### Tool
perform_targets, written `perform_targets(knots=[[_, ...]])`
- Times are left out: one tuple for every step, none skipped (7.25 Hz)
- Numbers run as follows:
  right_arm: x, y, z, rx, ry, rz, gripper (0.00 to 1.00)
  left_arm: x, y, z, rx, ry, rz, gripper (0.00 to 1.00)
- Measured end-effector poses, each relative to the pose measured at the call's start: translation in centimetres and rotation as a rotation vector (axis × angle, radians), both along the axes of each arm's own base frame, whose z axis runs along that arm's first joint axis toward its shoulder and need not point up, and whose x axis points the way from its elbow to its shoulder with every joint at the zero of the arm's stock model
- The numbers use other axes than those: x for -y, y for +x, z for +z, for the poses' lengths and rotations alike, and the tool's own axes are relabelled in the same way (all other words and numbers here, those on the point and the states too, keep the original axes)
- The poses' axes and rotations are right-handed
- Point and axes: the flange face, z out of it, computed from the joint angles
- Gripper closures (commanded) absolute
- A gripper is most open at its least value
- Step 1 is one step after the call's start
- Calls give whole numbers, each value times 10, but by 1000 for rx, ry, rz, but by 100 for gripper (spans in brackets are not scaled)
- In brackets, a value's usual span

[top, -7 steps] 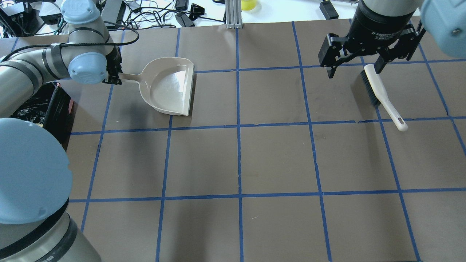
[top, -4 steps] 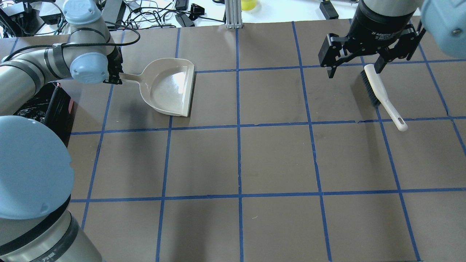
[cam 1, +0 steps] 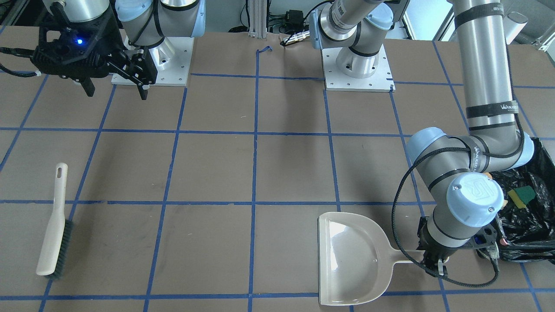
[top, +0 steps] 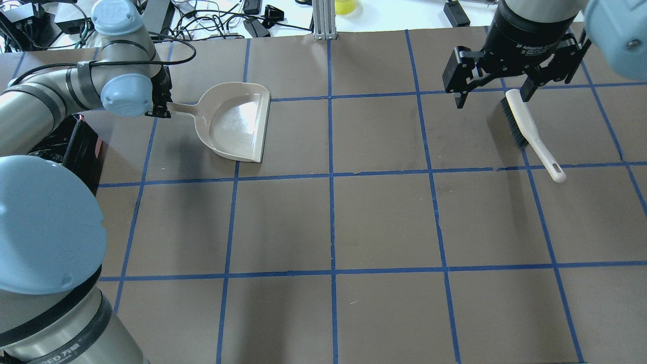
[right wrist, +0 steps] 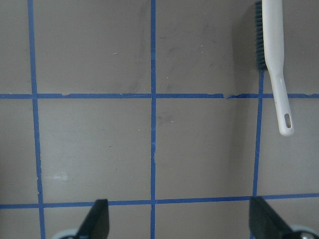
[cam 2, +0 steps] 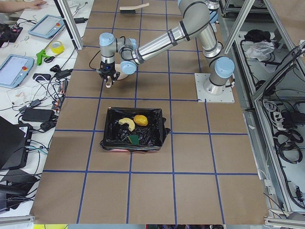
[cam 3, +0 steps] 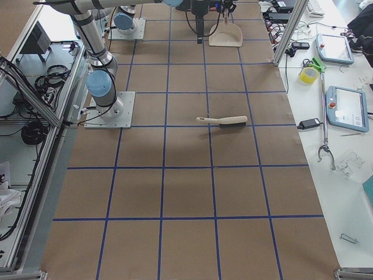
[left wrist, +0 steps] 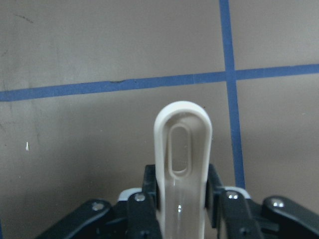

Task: Sweep and dump trash into bin
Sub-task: 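Lower the dustpan flat onto the table with the left gripper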

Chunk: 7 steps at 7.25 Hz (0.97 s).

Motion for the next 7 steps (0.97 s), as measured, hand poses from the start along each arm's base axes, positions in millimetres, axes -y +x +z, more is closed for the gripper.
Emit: perform_targets(knots=[[0, 1, -1, 4, 0, 0, 0, 1, 0, 0, 0, -2, 4, 100], [1, 2, -2, 11, -2, -2, 0, 2, 0, 1, 0, -5, 7, 89], [3, 3, -4, 24, -4, -6, 0, 2, 0, 0, -1, -4, 7, 80], [5, 6, -6, 49, -11, -12, 0, 1, 0, -1, -1, 0, 7, 79], [7, 7, -8, 67, -18, -18, 0, -1, 0, -2, -3, 3, 7, 79], [7, 8, -10, 75, -20, -22, 0, -2, -1, -1, -5, 3, 5, 79], [7, 8, -10, 77, -20, -23, 0, -3, -1, 1, -5, 2, 3, 75]])
